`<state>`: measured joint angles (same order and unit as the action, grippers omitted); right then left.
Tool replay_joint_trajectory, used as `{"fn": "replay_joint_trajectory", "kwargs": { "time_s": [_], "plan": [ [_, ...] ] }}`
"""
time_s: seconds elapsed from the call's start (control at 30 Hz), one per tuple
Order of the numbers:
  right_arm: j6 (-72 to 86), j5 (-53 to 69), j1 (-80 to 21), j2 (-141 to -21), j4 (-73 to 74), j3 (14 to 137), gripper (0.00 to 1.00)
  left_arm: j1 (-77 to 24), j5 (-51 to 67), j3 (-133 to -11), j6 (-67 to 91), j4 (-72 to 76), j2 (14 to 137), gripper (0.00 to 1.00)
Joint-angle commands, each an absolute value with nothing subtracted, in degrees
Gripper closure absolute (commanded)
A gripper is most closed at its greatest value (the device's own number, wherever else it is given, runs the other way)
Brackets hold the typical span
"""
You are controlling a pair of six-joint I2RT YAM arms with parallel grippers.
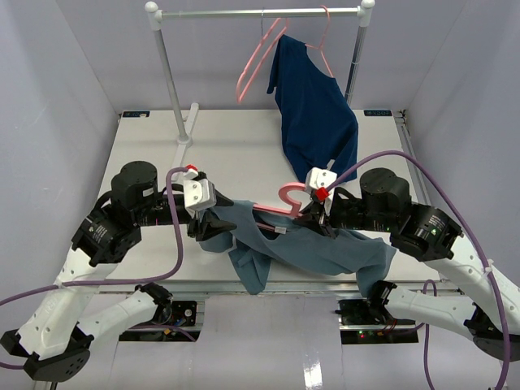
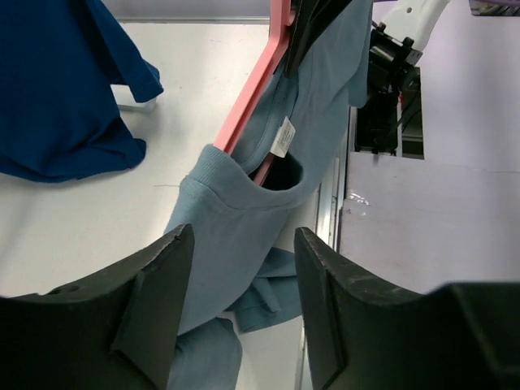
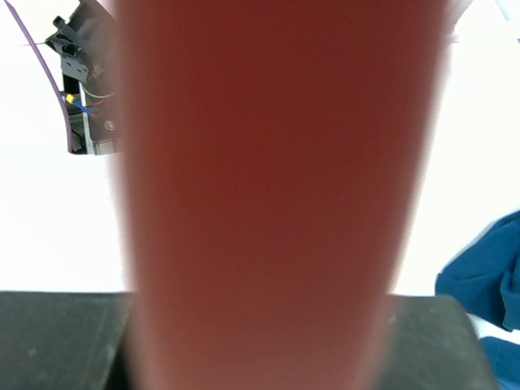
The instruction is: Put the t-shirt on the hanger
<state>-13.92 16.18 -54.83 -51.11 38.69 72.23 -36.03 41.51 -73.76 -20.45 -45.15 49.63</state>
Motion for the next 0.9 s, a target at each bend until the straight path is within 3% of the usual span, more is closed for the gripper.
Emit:
{"fn": "replay_joint_trajectory", "kwargs": {
  "time_s": [0.0, 0.33, 0.87],
  "plan": [
    [-13.8, 19.8, -55.0, -50.8, 31.8, 72.8, 0.92, -36.0, 43.2, -73.9, -21.5, -45.6, 51.7, 0.4],
    [-14.5, 21.4, -55.0, -51.4, 32.4, 73.0, 0.92, -36.1, 42.2, -74.9, -22.0, -44.6, 56.2, 0.3],
    [-14.8, 14.5, -55.1, -51.6, 35.9, 74.0, 0.92, -36.1, 41.1, -76.3, -21.3, -40.1, 51.1, 0.25]
  ]
}}
